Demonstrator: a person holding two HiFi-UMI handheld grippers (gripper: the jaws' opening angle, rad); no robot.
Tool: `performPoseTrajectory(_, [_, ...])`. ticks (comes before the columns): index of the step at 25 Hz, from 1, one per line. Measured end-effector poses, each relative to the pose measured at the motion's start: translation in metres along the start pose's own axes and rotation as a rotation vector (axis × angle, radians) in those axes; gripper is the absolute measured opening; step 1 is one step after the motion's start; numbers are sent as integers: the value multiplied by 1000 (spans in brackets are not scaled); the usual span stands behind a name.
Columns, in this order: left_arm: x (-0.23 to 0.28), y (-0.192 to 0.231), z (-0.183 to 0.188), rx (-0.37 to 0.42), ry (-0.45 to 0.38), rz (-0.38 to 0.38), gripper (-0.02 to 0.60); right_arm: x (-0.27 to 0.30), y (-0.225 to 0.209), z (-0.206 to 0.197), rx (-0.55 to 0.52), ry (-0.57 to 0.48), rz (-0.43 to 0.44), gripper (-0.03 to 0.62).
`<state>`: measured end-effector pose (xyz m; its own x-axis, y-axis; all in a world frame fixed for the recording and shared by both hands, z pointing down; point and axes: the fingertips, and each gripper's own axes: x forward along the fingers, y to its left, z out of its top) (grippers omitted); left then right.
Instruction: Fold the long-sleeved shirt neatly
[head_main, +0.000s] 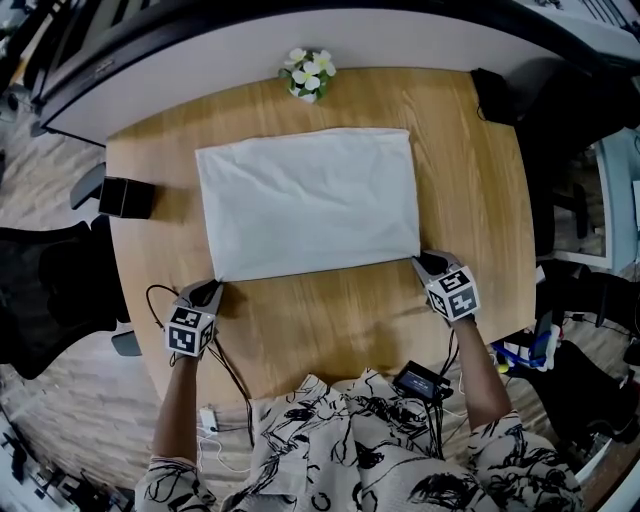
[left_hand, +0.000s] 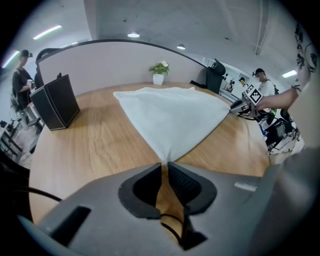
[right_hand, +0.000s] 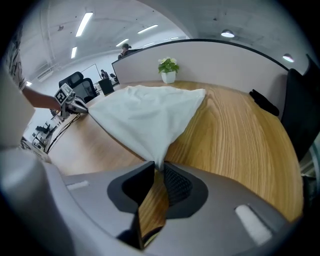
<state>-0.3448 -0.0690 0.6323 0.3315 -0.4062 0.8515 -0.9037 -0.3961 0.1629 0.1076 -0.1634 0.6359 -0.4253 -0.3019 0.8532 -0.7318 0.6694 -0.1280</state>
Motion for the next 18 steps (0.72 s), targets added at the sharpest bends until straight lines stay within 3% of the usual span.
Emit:
performPoseTrajectory(4, [-20, 4, 1, -24, -53, 38, 141, -20, -9, -5, 12, -17, -64, 103])
performPoseTrajectory(6, [-33, 3, 22, -33, -160, 62, 124, -36, -12, 19, 23, -124, -95, 107])
performPoseTrajectory(8, [-34, -2, 44, -5, -229, 74, 55, -38, -5, 45, 13, -208, -77, 66])
performPoseTrajectory(12, [-2, -11, 45, 55, -168, 90, 38, -9, 10, 48, -36, -160, -32, 43])
performPoseTrajectory(15, [4, -1, 29, 55, -140, 134, 27, 1, 4, 25, -42, -115, -50, 25])
performPoseTrajectory(18, [-1, 3, 16, 41, -127, 142, 23, -6, 2, 7, 2, -148, -14, 25])
